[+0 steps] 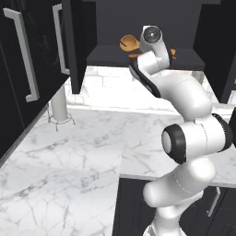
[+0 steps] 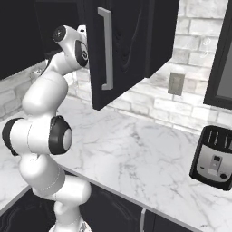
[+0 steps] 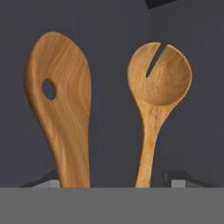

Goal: Organize the utensils by type. Pick up the wooden spoons from the counter and place them in the open cabinet. Then pick up the metallic utensils from the counter and place them in the open drawer.

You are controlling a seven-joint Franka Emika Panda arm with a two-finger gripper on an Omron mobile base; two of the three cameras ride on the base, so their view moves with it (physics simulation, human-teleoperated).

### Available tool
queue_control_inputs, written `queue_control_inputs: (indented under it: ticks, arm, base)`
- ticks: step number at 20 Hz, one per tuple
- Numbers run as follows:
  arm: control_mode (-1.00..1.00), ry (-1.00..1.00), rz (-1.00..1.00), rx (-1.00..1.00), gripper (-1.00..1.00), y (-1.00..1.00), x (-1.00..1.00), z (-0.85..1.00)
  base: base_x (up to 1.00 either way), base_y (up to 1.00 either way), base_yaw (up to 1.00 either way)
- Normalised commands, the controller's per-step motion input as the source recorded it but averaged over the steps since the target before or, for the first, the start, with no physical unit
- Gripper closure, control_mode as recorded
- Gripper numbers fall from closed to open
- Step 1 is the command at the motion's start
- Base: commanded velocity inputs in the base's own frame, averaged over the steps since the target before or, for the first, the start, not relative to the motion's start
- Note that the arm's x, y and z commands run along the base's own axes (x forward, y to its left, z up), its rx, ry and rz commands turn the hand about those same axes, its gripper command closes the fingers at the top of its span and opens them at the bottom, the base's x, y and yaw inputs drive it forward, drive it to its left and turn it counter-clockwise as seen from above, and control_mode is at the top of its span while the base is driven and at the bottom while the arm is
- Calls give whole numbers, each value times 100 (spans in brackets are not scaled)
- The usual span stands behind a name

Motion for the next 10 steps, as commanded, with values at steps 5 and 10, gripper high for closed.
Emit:
queue_control_inputs:
  ticks: [5, 10]
  arm:
    - [-100, 6, 0, 0, -100, -13, 4, -2]
    - [-100, 5, 0, 0, -100, -3, -3, -1]
  base:
    - [0, 0, 0]
    - [0, 0, 0]
